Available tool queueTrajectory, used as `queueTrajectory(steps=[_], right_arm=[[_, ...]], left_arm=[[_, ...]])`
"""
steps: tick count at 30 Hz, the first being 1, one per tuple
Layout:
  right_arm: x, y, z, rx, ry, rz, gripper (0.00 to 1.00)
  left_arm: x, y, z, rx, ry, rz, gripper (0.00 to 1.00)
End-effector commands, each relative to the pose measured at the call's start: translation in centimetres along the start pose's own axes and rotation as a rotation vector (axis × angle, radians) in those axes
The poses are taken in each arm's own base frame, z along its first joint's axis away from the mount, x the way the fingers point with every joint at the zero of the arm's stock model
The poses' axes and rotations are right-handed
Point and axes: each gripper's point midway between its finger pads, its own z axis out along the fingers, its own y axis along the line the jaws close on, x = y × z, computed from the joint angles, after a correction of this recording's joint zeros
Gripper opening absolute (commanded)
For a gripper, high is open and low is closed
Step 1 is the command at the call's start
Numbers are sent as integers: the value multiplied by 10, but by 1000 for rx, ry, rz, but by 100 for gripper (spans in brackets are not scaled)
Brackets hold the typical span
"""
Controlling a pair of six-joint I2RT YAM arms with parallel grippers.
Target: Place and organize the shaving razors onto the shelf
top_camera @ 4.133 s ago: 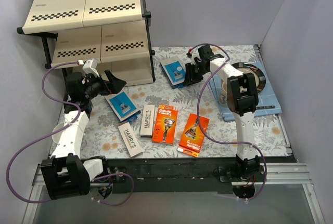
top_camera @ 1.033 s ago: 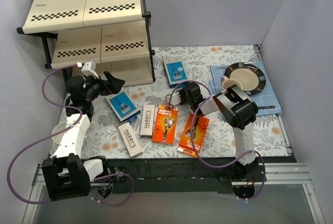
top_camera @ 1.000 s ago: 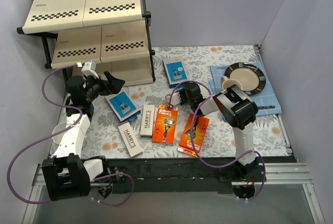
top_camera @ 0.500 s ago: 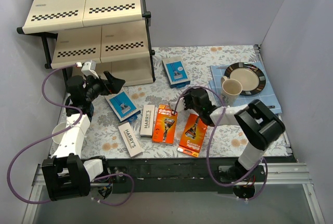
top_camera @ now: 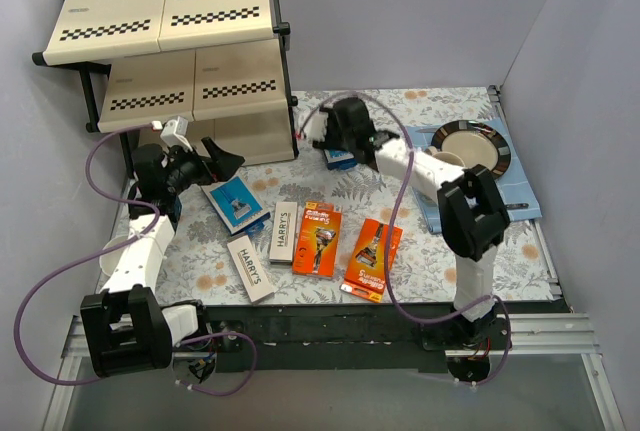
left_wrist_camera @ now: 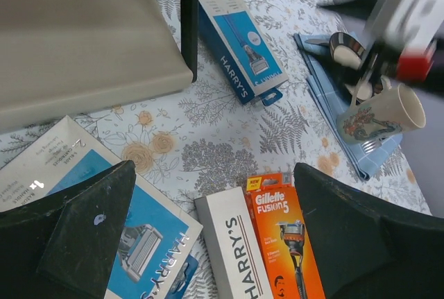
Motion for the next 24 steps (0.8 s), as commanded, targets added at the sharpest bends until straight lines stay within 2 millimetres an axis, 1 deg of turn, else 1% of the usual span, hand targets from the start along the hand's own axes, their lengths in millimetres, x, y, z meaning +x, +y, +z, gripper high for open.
queueTrajectory(steps=[1,2,3,4,5,6,7,8,9,11,12,13,16,19,20,21,22,23,24], right_arm=[[10,-27,23,-94,96,441,65],[20,-31,31,-95,117,488,65],[27,-31,36,-112,148,529,66],[41,-17,54,-136,187,575,67],[34,-37,57,-100,160,644,67],[44,-37,62,-108,168,689,68],[55,-28,73,-121,191,723,69],[57,-30,77,-109,187,774,70],[65,-29,80,-108,191,804,70],[74,-25,87,-104,200,858,71],[72,-19,89,-128,190,896,71],[76,-11,92,-148,205,914,70],[78,14,92,-218,238,958,69],[87,48,87,-304,306,987,67],[91,61,82,-340,342,996,67],[91,69,76,-364,353,1001,67],[99,95,68,-421,407,1012,67],[98,106,63,-460,413,1021,67],[98,108,54,-473,421,1023,67]], left_arm=[[-6,-10,-2,37,2,-2,98],[-6,-11,-2,43,6,10,98],[-7,-11,-2,42,8,14,98],[-6,-13,-3,46,18,15,98],[-6,-13,-3,46,23,20,98],[-6,-13,-4,46,27,28,98],[-4,-14,-5,46,36,29,98],[-6,-15,-5,49,33,38,98],[-1,-14,-6,43,53,25,98],[1,-14,-8,39,62,19,98],[3,-15,-9,46,70,15,98],[4,-16,-9,48,76,-3,98],[3,-20,-7,56,81,-55,98],[-4,-20,-4,56,68,-79,97],[-5,-20,-2,58,66,-83,97],[-8,-20,-2,57,57,-81,97],[-11,-20,-1,60,48,-79,97],[-13,-20,0,58,45,-84,97],[-15,-20,0,56,40,-83,97]])
